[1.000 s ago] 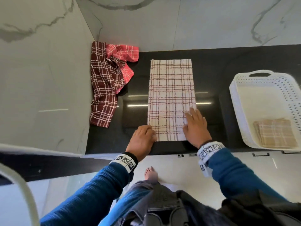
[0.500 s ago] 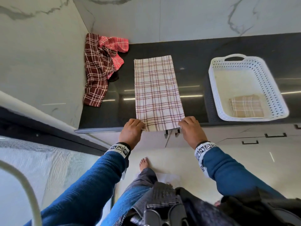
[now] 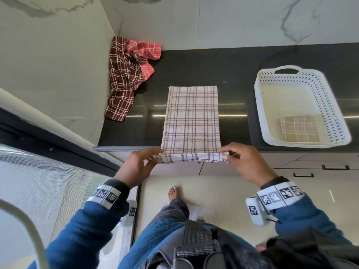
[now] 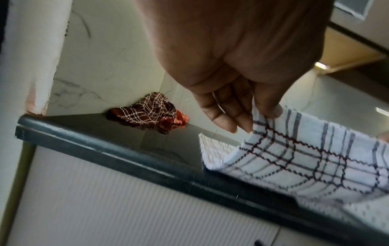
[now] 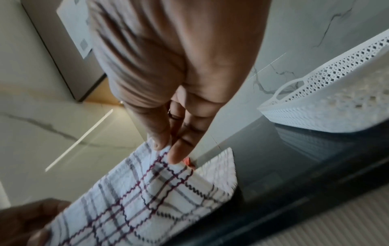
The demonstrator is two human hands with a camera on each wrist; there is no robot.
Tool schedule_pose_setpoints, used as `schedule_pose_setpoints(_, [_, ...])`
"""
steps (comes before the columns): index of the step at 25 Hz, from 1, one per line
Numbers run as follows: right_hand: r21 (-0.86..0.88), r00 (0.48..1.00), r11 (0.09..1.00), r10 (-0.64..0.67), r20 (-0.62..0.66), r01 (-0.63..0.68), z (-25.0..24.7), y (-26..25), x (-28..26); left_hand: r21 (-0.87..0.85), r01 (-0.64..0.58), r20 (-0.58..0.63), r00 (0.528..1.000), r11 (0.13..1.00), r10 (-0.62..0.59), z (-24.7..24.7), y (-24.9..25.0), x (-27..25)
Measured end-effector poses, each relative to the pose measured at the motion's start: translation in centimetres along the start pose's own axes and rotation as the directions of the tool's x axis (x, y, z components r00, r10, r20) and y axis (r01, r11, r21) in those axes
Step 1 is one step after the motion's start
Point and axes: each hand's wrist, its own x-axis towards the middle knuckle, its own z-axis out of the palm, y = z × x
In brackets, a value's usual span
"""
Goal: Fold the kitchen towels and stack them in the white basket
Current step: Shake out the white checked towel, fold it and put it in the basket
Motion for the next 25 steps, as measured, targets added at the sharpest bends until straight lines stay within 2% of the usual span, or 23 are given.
schedule_pose_setpoints(3, [0.069, 0.991, 0.997, -0.012, -0.135, 0.021, -2.2, -2.8, 1.8, -0.229, 0.045, -0.076, 0.995, 0.972, -0.064, -2.6, 1.9, 2.1])
schedule_pose_setpoints(6, [0.059, 0.942, 0.997, -0.034, -0.335, 0.057, -4.1, -4.9, 7.3, -0.307, 0.013, -0.204, 0.976, 0.952, -0.079, -4.8, 2.8, 9.3])
schedule_pose_setpoints(8, [0.009, 0.913, 0.997, -0.066, -0.402, 0.075, -4.4, -4.9, 11.4, -0.203, 0.011, -0.268, 0.961, 0.979, -0.066, -4.8, 2.3, 14.1])
schedule_pose_setpoints(9, [-0.004, 0.906, 0.999, -0.038, -0.422, 0.04, -4.3, -4.1, 15.1, -0.162, 0.05, -0.262, 0.96, 0.985, -0.092, -4.6, 1.1, 18.0])
schedule_pose_setpoints(10, [0.0, 0.898, 0.999, 0.038, -0.438, -0.042, -3.9, -2.7, 19.2, -0.137, 0.115, -0.238, 0.96, 0.984, -0.146, -4.2, -0.6, 22.3])
schedule_pose_setpoints(15, [-0.092, 0.866, 0.952, 0.221, -0.449, -0.291, -2.3, 2.8, 27.4, -0.036, 0.234, -0.184, 0.954, 0.972, -0.237, -0.3, -4.8, 30.8])
schedule_pose_setpoints(19, [-0.119, 0.855, 0.929, 0.267, -0.444, -0.352, -1.4, 4.8, 29.9, 0.132, 0.271, -0.117, 0.959, 0.953, -0.257, 1.4, -6.3, 33.5])
schedule_pose_setpoints(25, [-0.15, 0.828, 0.9, 0.297, -0.475, -0.409, -0.6, 5.7, 31.0, 0.219, 0.267, -0.074, 0.964, 0.939, -0.257, 1.6, -5.9, 34.1])
